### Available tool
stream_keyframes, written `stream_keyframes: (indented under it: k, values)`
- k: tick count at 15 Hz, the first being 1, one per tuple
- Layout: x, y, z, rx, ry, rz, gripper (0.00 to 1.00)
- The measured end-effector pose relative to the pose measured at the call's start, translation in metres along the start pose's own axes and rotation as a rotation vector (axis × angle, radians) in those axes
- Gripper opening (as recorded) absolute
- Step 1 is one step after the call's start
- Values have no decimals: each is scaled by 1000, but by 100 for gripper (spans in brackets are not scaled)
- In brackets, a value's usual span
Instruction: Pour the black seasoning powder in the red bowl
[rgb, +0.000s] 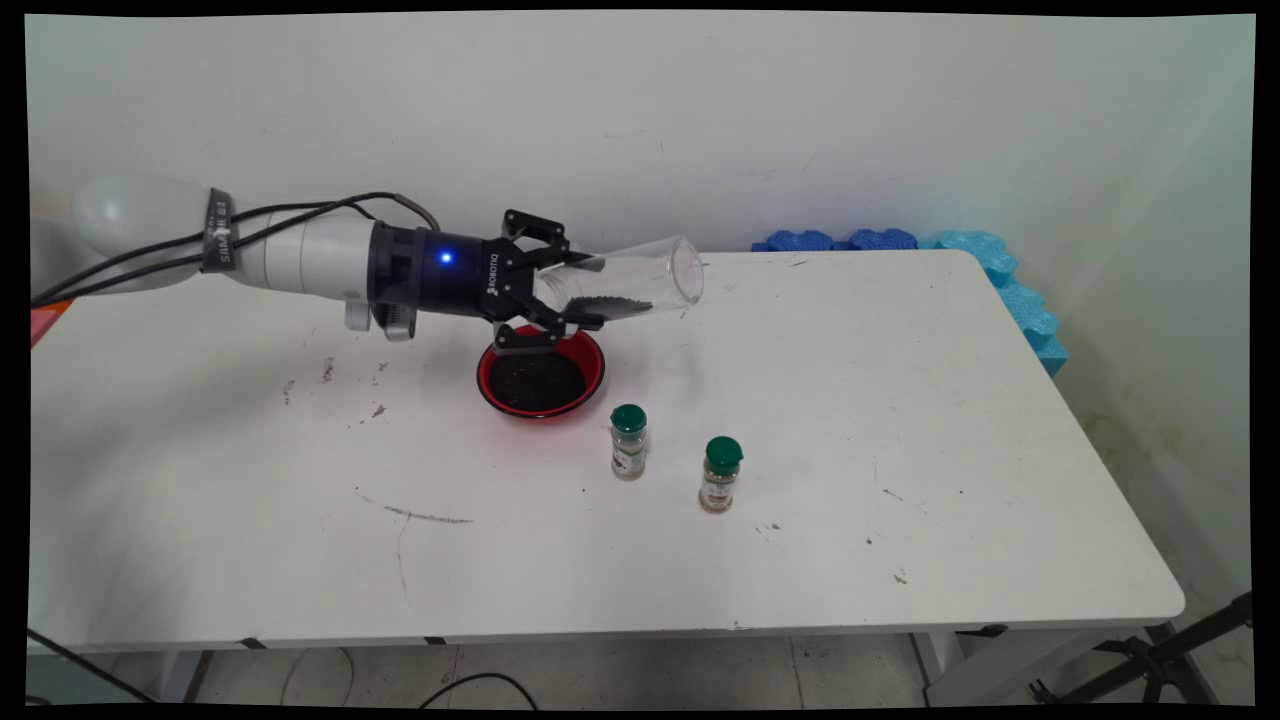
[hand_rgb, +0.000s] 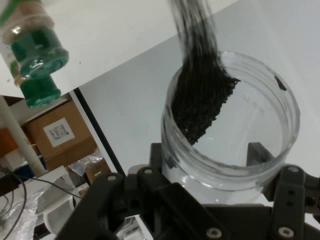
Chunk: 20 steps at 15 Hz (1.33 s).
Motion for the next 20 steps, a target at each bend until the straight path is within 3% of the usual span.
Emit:
stream_keyframes:
  k: [20]
  values:
    - [0, -2, 10, -76, -14, -88, 0]
